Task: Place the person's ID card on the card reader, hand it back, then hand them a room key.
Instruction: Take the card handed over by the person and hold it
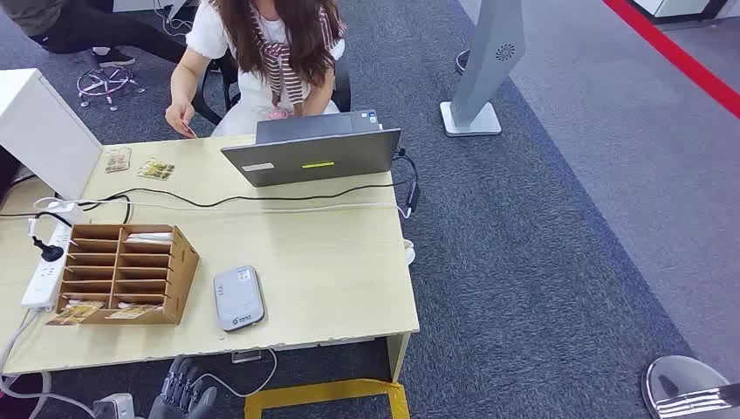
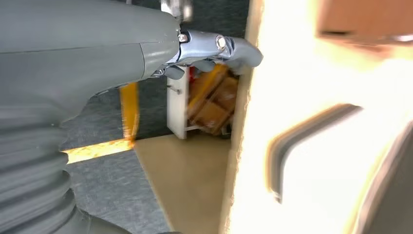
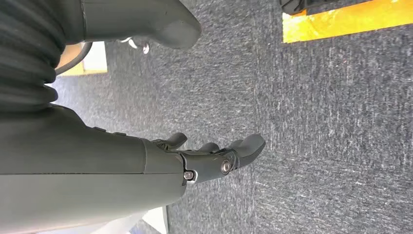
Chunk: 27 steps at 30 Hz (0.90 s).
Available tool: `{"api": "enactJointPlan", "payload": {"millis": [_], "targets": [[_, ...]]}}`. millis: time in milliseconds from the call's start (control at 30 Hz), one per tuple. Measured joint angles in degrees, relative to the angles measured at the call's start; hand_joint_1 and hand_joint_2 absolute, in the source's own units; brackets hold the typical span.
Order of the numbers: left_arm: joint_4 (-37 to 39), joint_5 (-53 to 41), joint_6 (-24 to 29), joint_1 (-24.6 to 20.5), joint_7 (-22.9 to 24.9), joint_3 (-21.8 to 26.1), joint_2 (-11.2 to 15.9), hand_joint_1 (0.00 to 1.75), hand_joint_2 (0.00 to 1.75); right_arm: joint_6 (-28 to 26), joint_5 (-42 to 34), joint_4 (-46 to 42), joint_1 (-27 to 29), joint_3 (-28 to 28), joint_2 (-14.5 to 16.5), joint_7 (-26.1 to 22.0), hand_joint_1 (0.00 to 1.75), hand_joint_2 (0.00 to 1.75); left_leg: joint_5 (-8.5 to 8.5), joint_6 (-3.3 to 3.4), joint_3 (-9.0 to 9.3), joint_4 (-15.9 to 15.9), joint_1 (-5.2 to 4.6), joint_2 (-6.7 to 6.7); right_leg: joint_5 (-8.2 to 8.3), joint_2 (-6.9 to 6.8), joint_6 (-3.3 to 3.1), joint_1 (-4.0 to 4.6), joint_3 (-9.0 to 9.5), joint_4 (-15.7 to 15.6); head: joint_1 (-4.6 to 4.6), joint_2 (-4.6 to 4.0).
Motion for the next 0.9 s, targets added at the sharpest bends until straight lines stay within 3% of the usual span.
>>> {"api": "enactJointPlan", "payload": {"millis": [633, 900], "targets": [[-37.2, -3.2, -0.2, 10.6, -3.2, 6.8, -5.7, 0.0, 1.75, -4.8, 10.9, 1.7, -0.4, -2.4, 2.2, 2.6, 0.0, 1.75, 0.1, 0.03, -0.07, 0.0, -0.01, -0.15, 0.0, -0.17, 0.0, 0.0, 0.06, 0.0, 0.01, 0.0], [-50.0, -5.0, -1.7, 14.4, -3.4, 12.5, -8.9, 0.0, 1.75, -5.7, 14.3, 2.3, -0.6, -3.7, 2.7, 6.5, 0.0, 1.75, 0.1, 0.03, -0.06, 0.0, 0.0, -0.15, -0.01, -0.16, 0.0, 0.0, 0.06, 0.0, 0.01, 0.0]]}}
